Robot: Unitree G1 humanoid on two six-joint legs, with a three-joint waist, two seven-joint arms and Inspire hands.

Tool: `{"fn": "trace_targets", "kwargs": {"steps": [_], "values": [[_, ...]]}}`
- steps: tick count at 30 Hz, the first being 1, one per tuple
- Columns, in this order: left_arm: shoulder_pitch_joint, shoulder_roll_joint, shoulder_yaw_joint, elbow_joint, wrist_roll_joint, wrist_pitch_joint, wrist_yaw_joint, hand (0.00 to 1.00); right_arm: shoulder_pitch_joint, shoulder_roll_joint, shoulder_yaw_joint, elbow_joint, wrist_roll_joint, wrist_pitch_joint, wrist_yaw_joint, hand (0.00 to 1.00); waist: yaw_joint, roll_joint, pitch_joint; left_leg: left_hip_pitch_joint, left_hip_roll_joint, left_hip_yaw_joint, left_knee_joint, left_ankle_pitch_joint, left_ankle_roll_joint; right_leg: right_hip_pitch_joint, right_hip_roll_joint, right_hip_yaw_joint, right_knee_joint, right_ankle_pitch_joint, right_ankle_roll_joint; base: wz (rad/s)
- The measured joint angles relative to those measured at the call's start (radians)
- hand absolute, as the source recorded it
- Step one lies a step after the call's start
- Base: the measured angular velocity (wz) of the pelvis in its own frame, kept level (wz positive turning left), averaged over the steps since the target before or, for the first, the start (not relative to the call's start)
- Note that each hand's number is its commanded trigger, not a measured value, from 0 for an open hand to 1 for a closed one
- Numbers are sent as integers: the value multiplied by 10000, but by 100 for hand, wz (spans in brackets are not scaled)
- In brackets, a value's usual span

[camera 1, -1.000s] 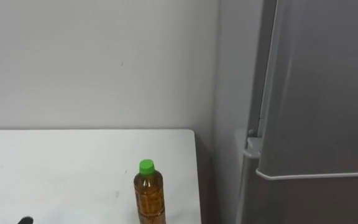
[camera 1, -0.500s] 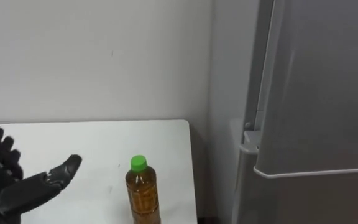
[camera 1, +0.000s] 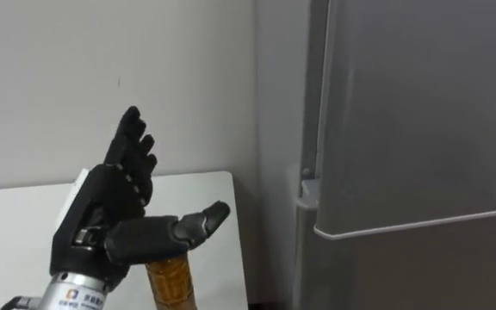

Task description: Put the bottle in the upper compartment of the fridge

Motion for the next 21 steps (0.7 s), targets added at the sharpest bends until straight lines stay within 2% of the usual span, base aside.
{"fn": "trace_targets", "kwargs": {"steps": [4, 8, 14, 17, 21], "values": [[0, 3, -430, -223, -5, 17, -760, 0, -133, 0, 299, -1, -2, -4, -7, 0, 13, 20, -16, -13, -13, 23, 7, 0, 1, -37, 9, 47, 11, 0, 0, -2], [-1, 8, -505, -224, -108, 93, -1246, 0, -136, -1, 307, -3, -7, 1, 30, 0, -7, 75, -60, -105, -16, 18, 20, 1, 2, -119, -1, 43, 9, 0, 0, 0], [-1, 86, -712, -223, -229, 186, -1993, 0, -162, -10, 287, 17, -43, 3, 151, 0, -105, 74, -57, -110, -10, -6, 8, 1, 2, -109, 16, 78, 5, 1, 0, 0], [0, 115, -897, -221, -415, 259, -2367, 0, -203, -7, 295, 15, -46, 3, 135, 0, -230, 69, -36, -105, -9, -20, -7, 1, 2, -77, 4, 74, 6, 3, 0, 0], [-2, 129, -1065, -221, -571, 397, -2773, 0, -273, -11, 278, 13, -57, 3, 40, 0, -307, 144, 52, -97, -9, -18, -9, 1, 2, -105, 4, 113, 4, 5, 0, -2]]}}
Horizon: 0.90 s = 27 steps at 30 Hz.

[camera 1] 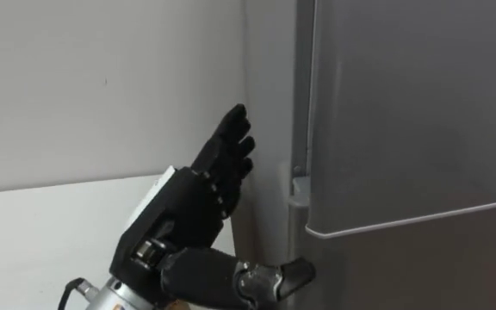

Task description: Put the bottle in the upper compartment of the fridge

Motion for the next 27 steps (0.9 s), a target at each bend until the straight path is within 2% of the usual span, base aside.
{"fn": "trace_targets", "kwargs": {"steps": [2, 7, 9, 17, 22, 23, 24, 26, 27], "values": [[1, 4, -48, 0, -13, 120, -143, 0, -13, -1, 2, 0, 5, 4, -43, 0, -14, 29, 2, -30, 2, 6, 2, 0, 0, -81, -3, 9, 1, 0, 0, 0], [-14, 25, -564, -42, -241, 400, -422, 0, -147, -48, 177, 0, 5, 222, -76, 0, -103, 143, -60, -212, -5, 21, 12, 0, 0, -164, 8, -16, 4, 0, -1, 2], [-14, 28, -556, -92, -271, 452, -417, 0, -170, -47, 207, 0, 4, 247, -85, 0, -150, 157, -70, -220, -5, 31, 12, 0, 0, -173, 15, -28, 6, 1, -1, 0], [-64, -157, -754, -110, -407, 474, -359, 0, -264, -63, 657, -41, 66, 353, -153, 0, -240, 181, -86, -216, -7, 38, 16, 0, 0, -159, 15, -30, 6, 7, 6, 0], [-228, -199, -1201, -83, -441, 497, -316, 0, -283, -65, 778, -86, 68, 400, -152, 0, -251, 178, -81, -177, -3, 42, 17, 0, 0, -119, -12, -7, 8, 9, 7, 0], [-228, -201, -1219, -83, -464, 497, -316, 23, -284, -66, 809, -105, 67, 402, -152, 0, -250, 176, -80, -176, 0, 42, 17, 0, 0, -118, -11, -7, 8, 10, 6, 0], [-228, -190, -1237, -83, -510, 498, -323, 52, -293, -73, 903, -122, 66, 402, -152, 0, -249, 170, -74, -174, 2, 42, 16, 0, 0, -111, -9, -10, 7, 10, 6, 0], [-227, -184, -1281, -83, -514, 501, -328, 65, -302, -80, 969, -138, 67, 402, -151, 0, -246, 167, -42, -171, -1, 42, 19, 0, 0, -102, -13, -12, 8, 10, 6, 0], [-227, -184, -1284, -83, -514, 502, -327, 86, -302, -80, 970, -139, 67, 402, -151, 0, -244, 169, -36, -172, -2, 42, 20, 0, 0, -102, -13, -12, 9, 10, 6, 0]]}}
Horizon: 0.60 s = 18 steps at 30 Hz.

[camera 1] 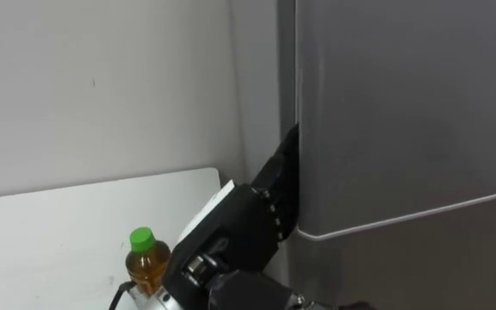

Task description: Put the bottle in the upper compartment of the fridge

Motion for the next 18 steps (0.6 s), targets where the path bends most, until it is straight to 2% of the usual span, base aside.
{"fn": "trace_targets", "kwargs": {"steps": [1, 2, 6, 9, 13, 18], "values": [[1, -1, -12, 24, -1, 1, 4, 96, 0, 0, -1, 0, 2, 0, 0, 0, 9, -4, 17, -1, -2, 1, 1, 0, 0, 0, 1, -1, 3, 0, 0, 0], [0, -1, 11, 48, -1, 1, 13, 100, 0, -1, 0, 0, 2, 0, 0, 0, 11, -3, 18, -2, -2, 1, 1, 0, 0, -1, 1, -2, 5, 0, 0, 0], [0, -56, 55, 101, -8, 1, 314, 100, -1, 0, 9, 0, 4, 0, 0, 0, 14, -7, 21, -7, -2, 3, 3, 0, 0, -4, 5, -2, 8, 0, 0, 0], [42, -33, -78, 93, -285, 0, 121, 100, 1, 0, 21, -6, 2, 0, -10, 0, 42, -7, 22, -13, -3, 11, 5, 0, 0, -3, 7, -20, 9, 0, 1, 1], [54, 2, -142, 98, -359, -3, 325, 100, 19, 0, 194, -126, 3, -1, -94, 0, 32, 1, 18, -20, -12, 12, 20, 0, 0, 1, 4, -30, 14, 4, 7, 1], [55, 19, -141, 97, -360, -27, 326, 96, 40, -8, 401, -278, 36, 1, -103, 0, 41, 23, 8, -26, -9, 17, 47, 0, 0, 7, -8, -38, 13, 4, 7, 0]]}}
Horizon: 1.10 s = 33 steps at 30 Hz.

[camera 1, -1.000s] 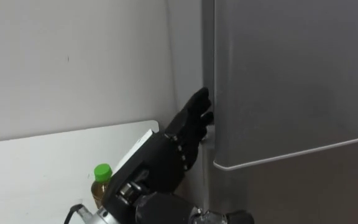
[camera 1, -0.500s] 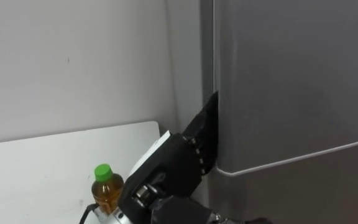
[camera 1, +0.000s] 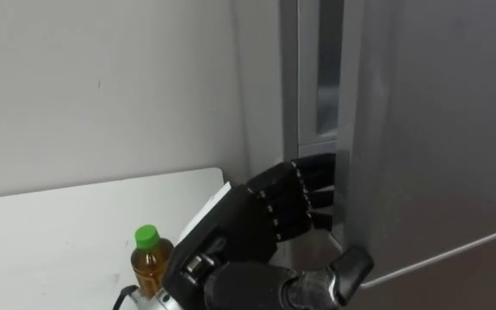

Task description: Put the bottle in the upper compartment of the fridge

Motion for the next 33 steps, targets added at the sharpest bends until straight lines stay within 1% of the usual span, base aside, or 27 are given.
{"fn": "trace_targets", "kwargs": {"steps": [3, 5, 6, 9, 11, 12, 13, 14, 15, 16, 17, 18, 20, 21, 23, 24, 26, 28, 31, 33], "values": [[0, 2, -2, 0, -2, -11, 2, 93, 1, 1, 32, -3, 16, 1, 5, 0, 10, 25, -9, -2, -3, 3, 1, 0, 0, -2, -4, -1, -1, 0, 0, 0], [0, 0, -3, 0, -1, -11, 2, 80, 1, 0, 62, -12, 18, 1, 5, 0, 9, 39, -19, 1, -4, 4, 1, 0, 0, 4, 6, 0, -2, 0, 0, 0], [0, 2, -3, 0, -2, -11, 2, 71, 0, -1, 80, -15, 23, 1, 5, 0, 10, 39, -19, 3, -5, 4, 1, 0, 0, 7, 8, 0, -1, 0, 0, 0], [0, -2, -3, 0, -10, -11, 2, 61, -1, -1, 104, -16, 49, 1, 5, 0, 10, 45, -23, 2, -4, 5, 1, 0, 0, 6, -2, -2, -1, 0, 0, 0], [0, -10, -39, 0, -47, -11, -6, 57, 0, -1, 117, -17, 52, 1, 5, 0, 1, 53, -28, 3, -4, 5, 0, 0, 0, 9, 15, -1, -2, 0, 0, 0], [0, -6, -102, 1, -83, -8, -20, 56, -1, -2, 177, -16, 62, 0, 6, 0, 3, 23, -9, 11, -5, 8, -1, 0, 0, 17, 25, -1, -2, 0, 0, 0], [0, -18, -202, 2, -135, -7, -22, 51, -6, -2, 178, -16, 75, -2, 10, 0, 3, 22, -7, 13, -7, 13, -1, 0, 0, 18, 25, 1, -2, 0, 1, 0], [0, -25, -230, 2, -186, -7, -22, 40, -9, -1, 179, -15, 75, -2, 16, 0, -3, 19, -5, 13, -7, 14, -1, 0, 0, 17, 25, 8, -2, 1, 1, 0], [0, -71, -334, 9, -220, -6, -27, 20, -10, 0, 176, -15, 60, -2, 27, 0, -19, 2, 7, 13, -7, 15, -1, 0, 0, 15, 24, 17, -2, 1, 1, 0], [0, -81, -422, 10, -244, -6, -101, 8, -10, 0, 175, -13, 44, -2, 32, 0, -38, -12, 17, 13, -5, 15, -2, 0, 0, 16, 26, 19, -2, 1, 1, 0], [0, -94, -479, 10, -263, -7, -171, 2, -9, 0, 175, -11, 44, -2, 35, 0, -43, -13, 17, 14, -3, 15, -2, 0, 0, 16, 26, 22, -2, 1, 1, 0], [0, -87, -566, 10, -350, -4, -329, 0, -8, 0, 172, -9, 44, -1, 42, 0, -47, -16, 19, 19, -1, 15, -1, 0, 0, 23, 34, 25, -2, 1, 1, 0], [0, -72, -756, 11, -406, 33, -523, 0, -12, 0, 172, -9, 49, 0, 64, 0, -53, -22, 23, 20, -1, 15, -1, 0, 0, 29, 32, 22, -4, 1, 1, 0], [0, -14, -967, 24, -406, 112, -662, 0, -11, 0, 169, -9, 49, 1, 94, 0, -64, -25, 25, 18, 0, 15, -1, 0, 0, 31, 31, 21, -4, 1, 1, 0], [0, -12, -1104, 36, -402, 225, -896, 0, -12, 0, 163, -10, 49, 3, 123, 0, -88, -30, 28, 24, 1, 22, -1, 0, 0, 30, 26, 32, -4, 1, 1, 0], [0, 35, -1217, 52, -386, 329, -1004, 0, -14, 0, 162, -12, 50, 1, 130, 0, -109, -28, 28, 33, 5, 54, 0, 0, 0, 25, 23, 47, -3, 1, 0, -5], [0, 58, -1354, 74, -390, 428, -1119, 0, -14, 0, 162, -13, 57, 0, 139, 0, -117, -28, 29, 25, 20, 138, 2, 0, 0, -22, 17, 102, -2, 5, -8, -10], [0, 56, -1422, 75, -389, 500, -1293, 0, -28, 0, 165, -16, 101, 0, 148, 0, -125, -27, 28, 28, 45, 297, 2, 0, 0, -135, 34, 285, -3, 19, -30, -20], [-1, 55, -1452, 75, -389, 507, -1385, 0, -41, 4, 164, -25, 222, 0, 223, 0, -280, -14, 27, 17, 71, 523, 4, 0, 0, -210, 50, 393, -20, 22, -35, -14], [-6, 55, -1510, 75, -389, 508, -1463, 0, -48, 3, 160, -23, 375, 1, 225, 0, -303, 15, 31, -1, 83, 600, 3, 0, -1, -280, 68, 488, -21, 25, -39, -15]]}}
